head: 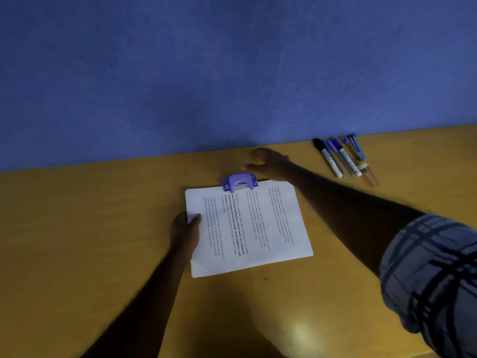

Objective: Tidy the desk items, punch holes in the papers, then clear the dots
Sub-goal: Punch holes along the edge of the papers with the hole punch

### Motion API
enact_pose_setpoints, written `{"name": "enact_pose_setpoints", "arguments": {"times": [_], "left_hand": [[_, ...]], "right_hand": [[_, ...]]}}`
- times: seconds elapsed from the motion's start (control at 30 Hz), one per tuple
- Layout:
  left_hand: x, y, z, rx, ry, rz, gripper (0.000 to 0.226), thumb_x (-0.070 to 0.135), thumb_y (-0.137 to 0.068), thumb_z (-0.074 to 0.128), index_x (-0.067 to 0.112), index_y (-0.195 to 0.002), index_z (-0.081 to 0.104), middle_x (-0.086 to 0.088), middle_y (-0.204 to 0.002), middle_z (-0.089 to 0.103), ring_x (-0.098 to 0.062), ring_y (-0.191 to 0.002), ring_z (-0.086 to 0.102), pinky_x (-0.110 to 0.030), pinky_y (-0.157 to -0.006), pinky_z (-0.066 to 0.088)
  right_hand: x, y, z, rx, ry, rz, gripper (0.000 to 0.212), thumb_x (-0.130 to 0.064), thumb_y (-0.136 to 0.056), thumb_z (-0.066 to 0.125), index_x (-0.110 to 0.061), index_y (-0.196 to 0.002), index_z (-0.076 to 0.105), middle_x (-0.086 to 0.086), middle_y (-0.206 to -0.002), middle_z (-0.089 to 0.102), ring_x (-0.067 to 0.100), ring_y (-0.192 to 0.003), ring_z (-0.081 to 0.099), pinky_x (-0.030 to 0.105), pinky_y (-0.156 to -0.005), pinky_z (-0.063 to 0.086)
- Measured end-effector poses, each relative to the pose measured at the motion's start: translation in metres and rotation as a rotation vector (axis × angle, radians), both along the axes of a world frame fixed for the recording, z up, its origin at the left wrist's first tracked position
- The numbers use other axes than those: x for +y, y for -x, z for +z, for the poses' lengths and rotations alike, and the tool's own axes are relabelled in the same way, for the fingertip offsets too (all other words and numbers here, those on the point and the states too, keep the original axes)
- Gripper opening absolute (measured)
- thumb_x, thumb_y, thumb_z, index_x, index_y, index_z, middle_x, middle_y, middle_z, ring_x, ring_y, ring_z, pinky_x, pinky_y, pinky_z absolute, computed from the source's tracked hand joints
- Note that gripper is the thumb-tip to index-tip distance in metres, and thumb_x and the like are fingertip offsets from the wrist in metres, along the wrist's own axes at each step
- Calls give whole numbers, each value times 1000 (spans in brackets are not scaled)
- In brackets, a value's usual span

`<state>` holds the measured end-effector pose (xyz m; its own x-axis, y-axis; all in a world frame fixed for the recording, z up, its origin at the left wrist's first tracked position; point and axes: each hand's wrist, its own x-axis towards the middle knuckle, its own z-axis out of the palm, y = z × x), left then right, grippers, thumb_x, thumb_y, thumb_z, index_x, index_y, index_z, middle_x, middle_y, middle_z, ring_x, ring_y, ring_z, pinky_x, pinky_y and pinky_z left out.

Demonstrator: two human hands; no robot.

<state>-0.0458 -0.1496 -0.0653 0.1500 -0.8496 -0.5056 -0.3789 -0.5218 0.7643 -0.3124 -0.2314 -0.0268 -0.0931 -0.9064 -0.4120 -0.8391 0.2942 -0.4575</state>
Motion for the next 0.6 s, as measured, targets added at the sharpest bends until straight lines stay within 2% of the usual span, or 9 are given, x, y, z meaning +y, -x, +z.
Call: {"name": "enact_pose_setpoints", "arguments": {"times": [0.1, 0.2, 0.27, 0.4, 0.6], "left_hand": [[2, -4, 1, 41, 1, 6, 22, 18, -96, 57, -1, -108, 61, -18, -103, 66, -29, -87, 63, -37, -74, 51], [7, -4, 3, 52, 13, -18, 22, 18, -96, 56, 0, -109, 61, -18, -104, 66, -31, -89, 64, -37, -74, 52], [12, -4, 5, 58, 9, -12, 19, 18, -97, 56, 3, -107, 60, -17, -103, 66, -29, -86, 64, -35, -71, 53], [19, -3, 5, 43, -7, -10, 19, 17, -96, 57, 2, -107, 59, -19, -103, 66, -34, -90, 64, -42, -77, 55], [29, -5, 6, 39, 32, -27, 15, 17, -96, 57, 5, -105, 59, -15, -99, 65, -24, -81, 61, -33, -68, 49]], "right_hand": [[36, 13, -7, 34, 95, -74, 55, -49, -90, 58, -22, -138, 48, 4, -144, 50, 27, -129, 49, 48, -106, 40], [74, 27, -17, 83, 49, -23, 50, -37, -91, 63, -21, -136, 50, 3, -143, 50, 25, -129, 47, 43, -108, 39], [89, 31, -19, 104, 66, 2, 49, -36, -90, 64, -20, -134, 51, 2, -141, 50, 24, -128, 48, 40, -106, 37], [109, 30, -20, 147, 83, 96, 52, -36, -87, 66, -23, -134, 49, 1, -143, 47, 23, -131, 44, 43, -109, 32], [127, 27, -20, 138, 120, 36, 57, -40, -85, 68, -22, -135, 48, 2, -145, 45, 24, -133, 43, 44, -110, 31]]}}
